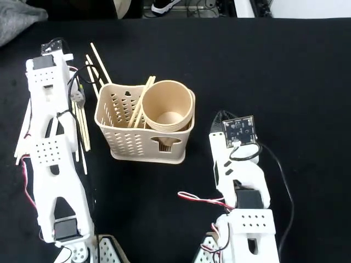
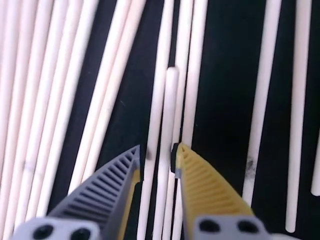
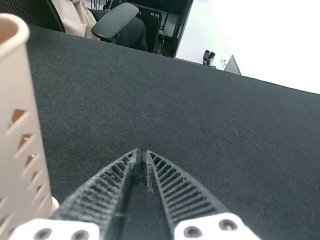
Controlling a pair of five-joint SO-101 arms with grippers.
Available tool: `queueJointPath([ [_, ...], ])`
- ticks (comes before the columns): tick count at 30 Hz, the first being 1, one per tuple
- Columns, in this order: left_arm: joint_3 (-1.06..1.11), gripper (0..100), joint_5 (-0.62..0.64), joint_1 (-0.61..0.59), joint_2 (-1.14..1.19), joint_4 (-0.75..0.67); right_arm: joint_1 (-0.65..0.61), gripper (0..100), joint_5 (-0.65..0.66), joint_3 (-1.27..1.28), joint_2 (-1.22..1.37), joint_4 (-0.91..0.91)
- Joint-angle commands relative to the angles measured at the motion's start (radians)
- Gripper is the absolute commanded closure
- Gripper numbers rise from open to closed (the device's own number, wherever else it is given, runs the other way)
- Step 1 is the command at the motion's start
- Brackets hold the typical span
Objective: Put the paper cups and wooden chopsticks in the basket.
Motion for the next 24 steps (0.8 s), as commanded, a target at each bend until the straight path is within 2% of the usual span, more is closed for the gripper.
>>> queueJointPath([
  [1,-0.051,87,-0.008,-0.002,0.018,0.015,0.011,98.7,0.002,-0.004,-0.001,-0.005],
  [8,-0.056,88,-0.008,-0.004,0.025,0.041,0.011,98.7,0.002,-0.004,-0.001,-0.005],
  [12,-0.051,98,-0.008,-0.007,0.025,0.034,0.011,98.7,0.002,-0.004,-0.001,-0.003],
  [24,-0.061,97,-0.005,-0.007,0.014,0.044,0.011,98.7,0.002,-0.005,-0.001,-0.003],
])
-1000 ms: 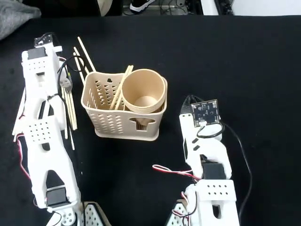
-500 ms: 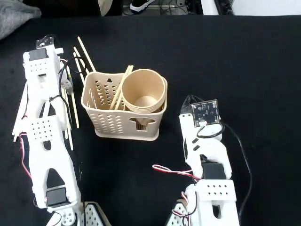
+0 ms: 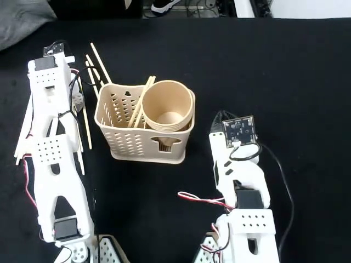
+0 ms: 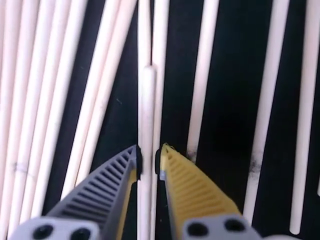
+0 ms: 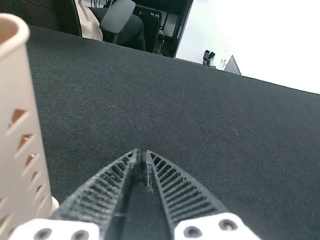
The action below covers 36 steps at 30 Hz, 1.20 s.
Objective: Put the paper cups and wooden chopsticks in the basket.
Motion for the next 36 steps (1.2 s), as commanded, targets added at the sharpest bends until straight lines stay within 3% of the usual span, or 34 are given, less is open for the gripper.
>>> queueJointPath([
  [1,-0.025,97,-0.003,-0.008,-0.02,0.028,0.011,98.7,0.002,-0.005,-0.001,-0.003],
  [4,-0.085,97,-0.005,-0.005,-0.02,0.094,0.011,98.7,0.002,-0.005,-0.001,-0.003],
  [12,-0.051,97,-0.043,-0.01,-0.032,0.095,0.011,98.7,0.002,-0.005,-0.001,-0.003],
  [36,0.565,97,-0.186,0.007,-0.632,0.095,0.011,98.7,0.002,-0.005,-0.001,-0.003],
])
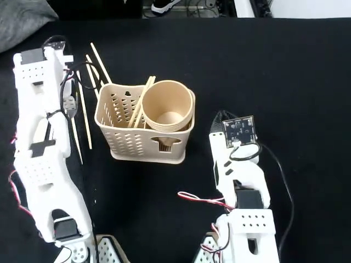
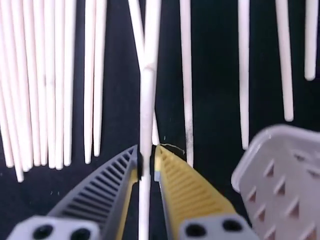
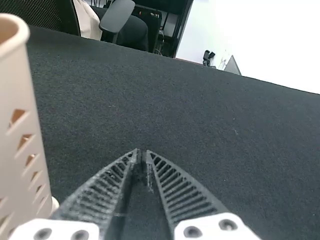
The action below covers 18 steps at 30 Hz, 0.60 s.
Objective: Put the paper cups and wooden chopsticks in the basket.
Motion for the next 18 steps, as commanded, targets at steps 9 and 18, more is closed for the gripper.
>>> queueJointPath([
  [9,0.219,97,-0.028,0.039,-0.334,-0.012,0.012,98.7,0.002,-0.005,-0.001,-0.002],
  [18,0.57,97,-0.026,0.065,-0.674,-0.298,0.012,98.7,0.002,-0.007,-0.001,-0.002],
])
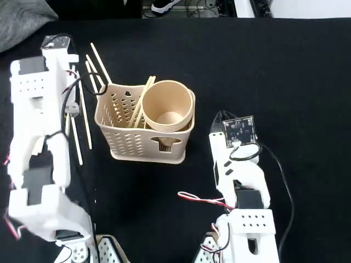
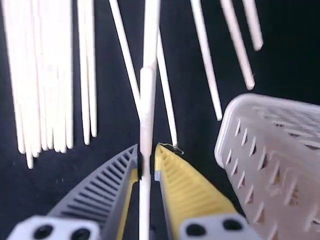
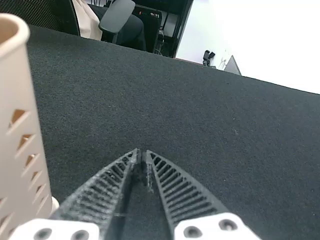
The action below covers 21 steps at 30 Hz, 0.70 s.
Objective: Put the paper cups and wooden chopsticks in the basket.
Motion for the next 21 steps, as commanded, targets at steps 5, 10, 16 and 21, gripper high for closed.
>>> queueJointPath([
  [5,0.28,97,-0.005,0.007,-0.434,-0.298,0.012,98.7,0.002,-0.007,-0.001,-0.002],
  [10,0.398,97,-0.005,0.013,-0.651,-0.413,0.012,98.7,0.002,-0.005,-0.001,-0.002],
  [16,0.634,97,-0.005,0.015,-0.962,-0.603,0.012,98.7,0.002,-0.005,-0.001,-0.002],
  [21,0.858,97,-0.005,0.084,-1.25,-0.784,0.012,98.7,0.002,-0.004,-0.001,-0.002],
])
